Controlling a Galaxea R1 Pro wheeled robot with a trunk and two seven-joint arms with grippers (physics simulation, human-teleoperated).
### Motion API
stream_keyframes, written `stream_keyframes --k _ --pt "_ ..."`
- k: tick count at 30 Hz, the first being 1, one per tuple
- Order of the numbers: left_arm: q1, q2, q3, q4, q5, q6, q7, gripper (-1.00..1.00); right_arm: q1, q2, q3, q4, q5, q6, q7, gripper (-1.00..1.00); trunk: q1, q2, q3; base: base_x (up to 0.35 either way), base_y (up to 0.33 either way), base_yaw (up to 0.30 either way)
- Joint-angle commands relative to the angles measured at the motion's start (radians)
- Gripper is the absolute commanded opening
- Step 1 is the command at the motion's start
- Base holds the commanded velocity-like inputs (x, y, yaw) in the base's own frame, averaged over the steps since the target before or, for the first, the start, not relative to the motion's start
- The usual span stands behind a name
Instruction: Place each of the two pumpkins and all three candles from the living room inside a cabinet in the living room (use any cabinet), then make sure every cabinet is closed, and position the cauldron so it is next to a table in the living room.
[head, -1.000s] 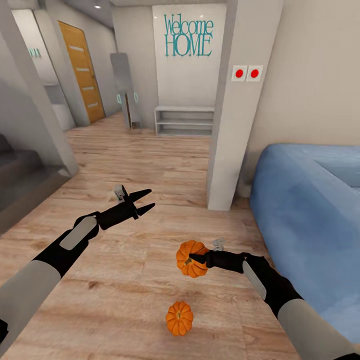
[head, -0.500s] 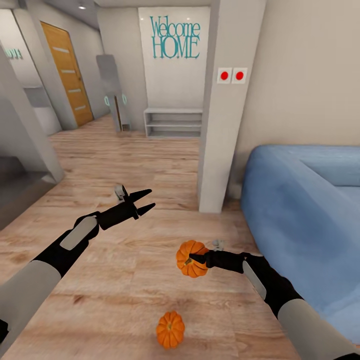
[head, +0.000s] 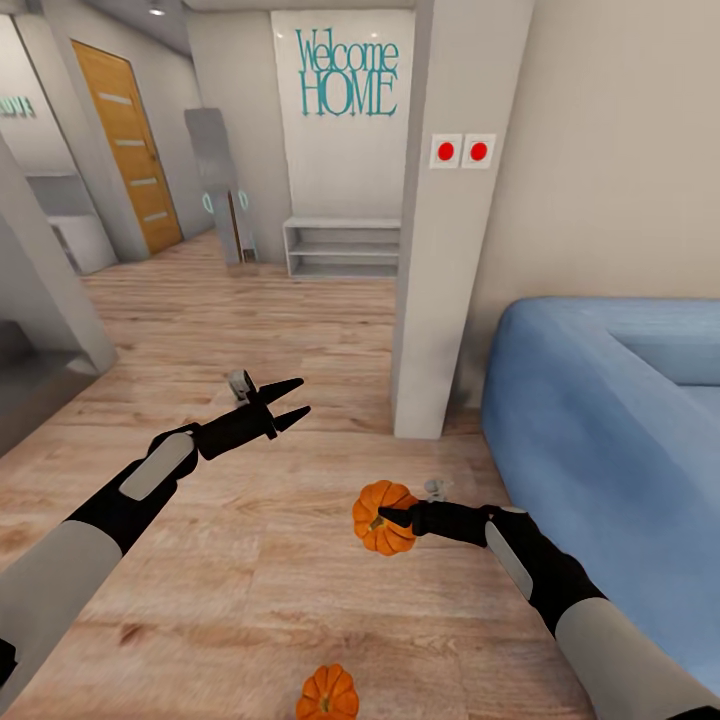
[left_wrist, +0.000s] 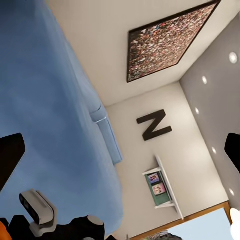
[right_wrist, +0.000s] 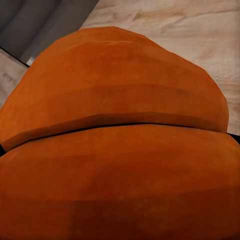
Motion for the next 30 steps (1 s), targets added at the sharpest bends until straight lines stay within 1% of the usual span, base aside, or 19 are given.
stream_keyframes --k 1,19,20,21,23,24,27,30 --pt "0.0 0.0 0.0 0.0 0.0 0.0 0.0 1.0 0.0 0.0 0.0 0.0 -0.001 0.0 0.0 -1.0 0.0 0.0 0.0 0.017 -0.002 0.0" --pt "0.0 -0.001 0.0 0.0 0.0 0.0 0.0 1.0 0.0 0.0 0.0 0.003 -0.002 -0.002 0.0 -1.0 0.0 0.0 0.0 0.001 0.0 0.0" --pt "-0.006 0.005 -0.003 -0.006 0.006 0.006 -0.004 1.0 -0.006 0.006 -0.003 0.004 0.004 -0.008 0.006 -1.0 0.0 0.0 0.0 0.0 0.0 0.0" --pt "-0.012 0.01 0.003 -0.011 0.012 0.006 -0.004 1.0 -0.009 0.009 -0.002 0.004 0.005 -0.013 0.011 -1.0 0.0 0.0 0.0 0.0 0.0 0.0" --pt "-0.018 0.021 0.008 -0.022 0.025 0.006 -0.003 1.0 -0.009 0.009 -0.002 0.004 0.005 -0.015 0.018 -1.0 0.0 0.0 0.0 0.0 0.0 0.0" --pt "-0.012 0.027 0.01 -0.02 0.022 0.006 -0.003 1.0 -0.01 0.011 -0.001 0.003 0.004 -0.014 0.019 -1.0 0.0 0.0 0.0 0.0 0.0 0.0" --pt "0.004 0.044 -0.007 -0.003 0.003 0.006 -0.004 1.0 -0.013 0.028 -0.002 -0.015 -0.017 -0.009 0.032 -1.0 0.0 0.0 0.0 0.0 0.0 0.0" --pt "0.021 0.061 -0.018 0.015 -0.016 0.004 -0.007 1.0 -0.014 0.042 -0.001 -0.033 -0.027 -0.005 0.037 -1.0 0.0 0.0 0.0 0.0 0.0 0.0"
